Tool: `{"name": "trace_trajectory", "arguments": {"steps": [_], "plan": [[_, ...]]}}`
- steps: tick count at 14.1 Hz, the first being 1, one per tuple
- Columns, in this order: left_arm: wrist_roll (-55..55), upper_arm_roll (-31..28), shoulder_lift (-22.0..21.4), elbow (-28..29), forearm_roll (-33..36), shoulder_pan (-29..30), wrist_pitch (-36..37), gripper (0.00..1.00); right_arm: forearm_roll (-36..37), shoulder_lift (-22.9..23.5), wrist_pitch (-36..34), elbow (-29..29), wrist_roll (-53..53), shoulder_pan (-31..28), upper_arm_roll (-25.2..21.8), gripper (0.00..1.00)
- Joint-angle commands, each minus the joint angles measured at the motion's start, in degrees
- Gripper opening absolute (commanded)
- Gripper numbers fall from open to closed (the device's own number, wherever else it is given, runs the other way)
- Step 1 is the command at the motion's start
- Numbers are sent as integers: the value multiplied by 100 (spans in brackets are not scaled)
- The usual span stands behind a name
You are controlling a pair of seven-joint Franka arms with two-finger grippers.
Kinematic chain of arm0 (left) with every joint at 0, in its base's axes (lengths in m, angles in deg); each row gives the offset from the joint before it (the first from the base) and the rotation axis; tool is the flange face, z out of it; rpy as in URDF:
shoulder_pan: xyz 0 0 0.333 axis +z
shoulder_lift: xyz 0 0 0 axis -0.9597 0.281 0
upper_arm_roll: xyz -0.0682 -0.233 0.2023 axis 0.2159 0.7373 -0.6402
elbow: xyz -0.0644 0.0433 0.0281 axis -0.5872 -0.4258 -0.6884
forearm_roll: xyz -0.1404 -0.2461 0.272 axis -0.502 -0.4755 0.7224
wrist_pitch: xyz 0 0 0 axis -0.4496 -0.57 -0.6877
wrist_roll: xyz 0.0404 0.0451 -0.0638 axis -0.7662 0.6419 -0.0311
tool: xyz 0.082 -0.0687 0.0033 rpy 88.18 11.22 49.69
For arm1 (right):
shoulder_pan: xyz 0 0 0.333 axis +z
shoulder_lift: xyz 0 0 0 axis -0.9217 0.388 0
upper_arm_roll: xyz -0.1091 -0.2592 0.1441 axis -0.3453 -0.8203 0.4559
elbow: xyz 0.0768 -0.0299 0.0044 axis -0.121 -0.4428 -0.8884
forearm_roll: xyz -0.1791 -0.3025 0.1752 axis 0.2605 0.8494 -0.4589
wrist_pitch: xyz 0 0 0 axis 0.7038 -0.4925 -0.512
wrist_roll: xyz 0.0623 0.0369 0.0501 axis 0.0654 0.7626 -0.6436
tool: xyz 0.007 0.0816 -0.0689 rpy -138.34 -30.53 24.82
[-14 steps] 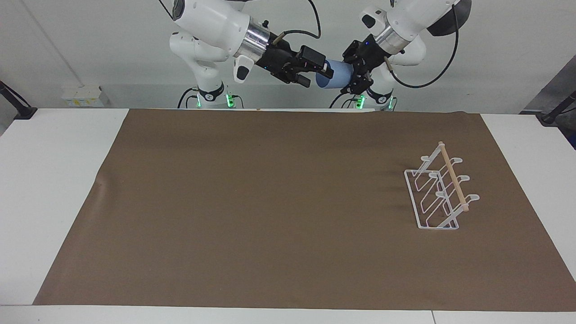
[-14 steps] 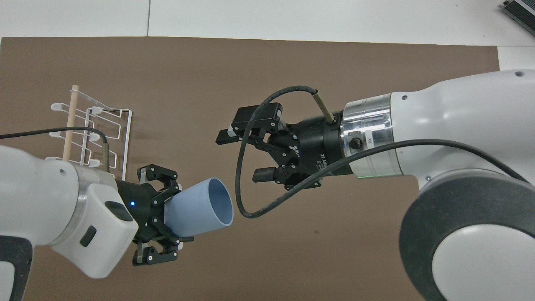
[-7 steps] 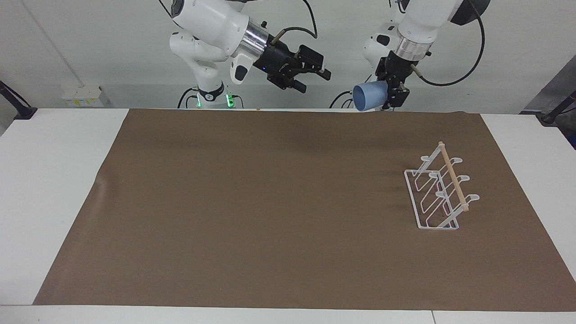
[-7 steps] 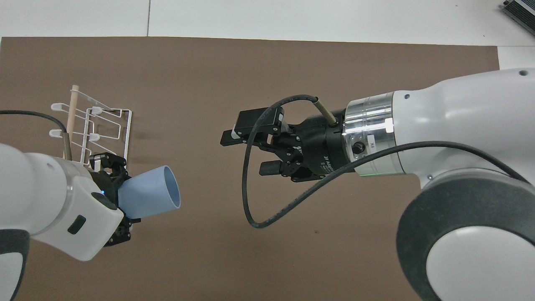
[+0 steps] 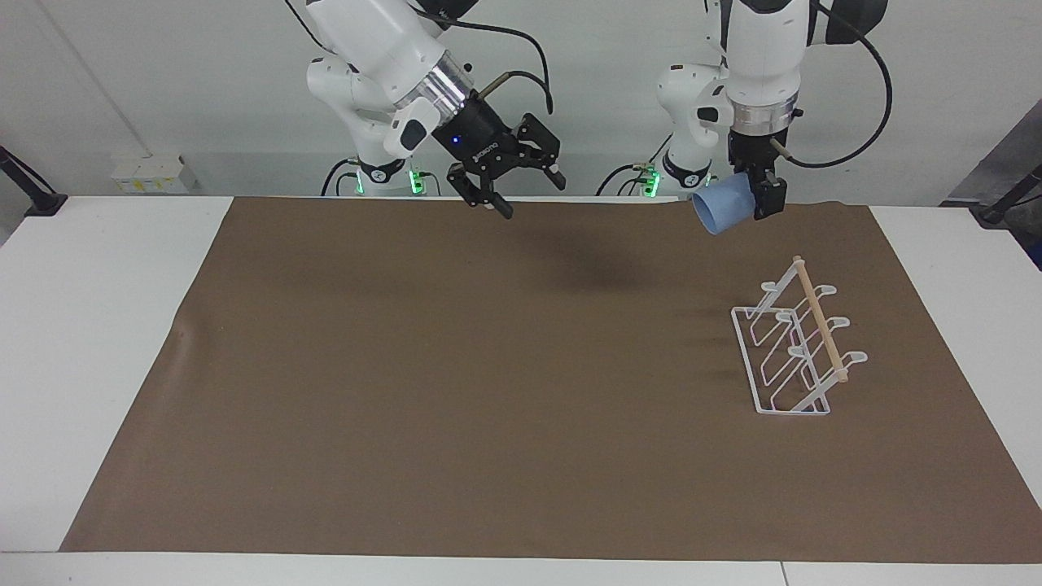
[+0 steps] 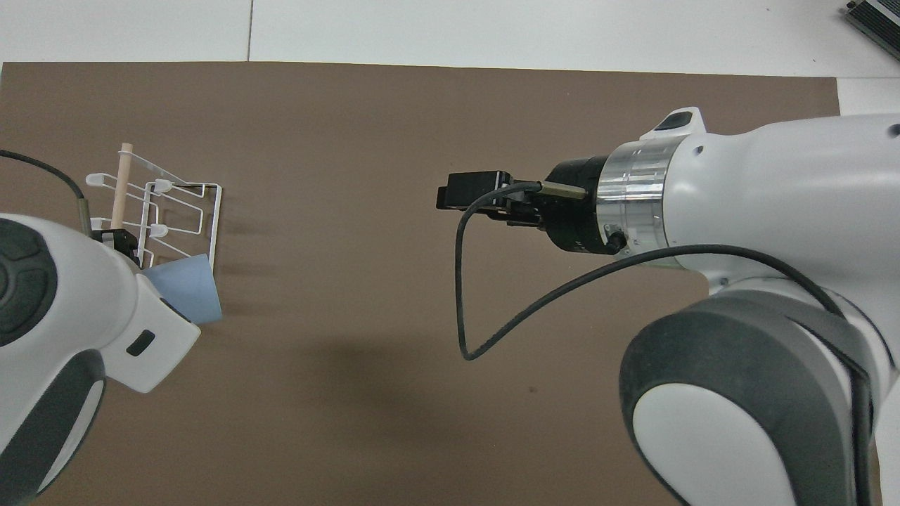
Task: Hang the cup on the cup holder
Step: 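Carry the cup onto the rack hook with the left gripper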
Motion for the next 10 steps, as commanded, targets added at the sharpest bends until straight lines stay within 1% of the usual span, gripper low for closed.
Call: {"name": "trace_trajectory", "arguments": {"steps": [1,2,3,5,7,9,10], "plan": [[8,72,521,-227,1105,30,-160,0,894,-48,31,-154,-405,-198,34,100],[-1,89,696,-428,1641,-14,-64,0,1236,-49,13,-181,-414,-311,43,100],[-1,89,829,-717,1933,-32,32,0,1449,-57,-48,-199,-415,-417,43,100],[-18,107,1101,-1341,2435,-32,619,0,1827,-119,-101,-347,-415,-759,34,100],[-27,124,1277,-1711,2839,-58,946,0,2388,-224,-128,-558,-580,-1084,34,100],[-18,125,1287,-1687,2929,-111,1070,0,2558,-329,-180,-751,-1071,-1392,25,100],[-10,125,1383,-1669,2999,-120,1183,0,2558,-347,-250,-805,-1178,-1568,25,100]]}}
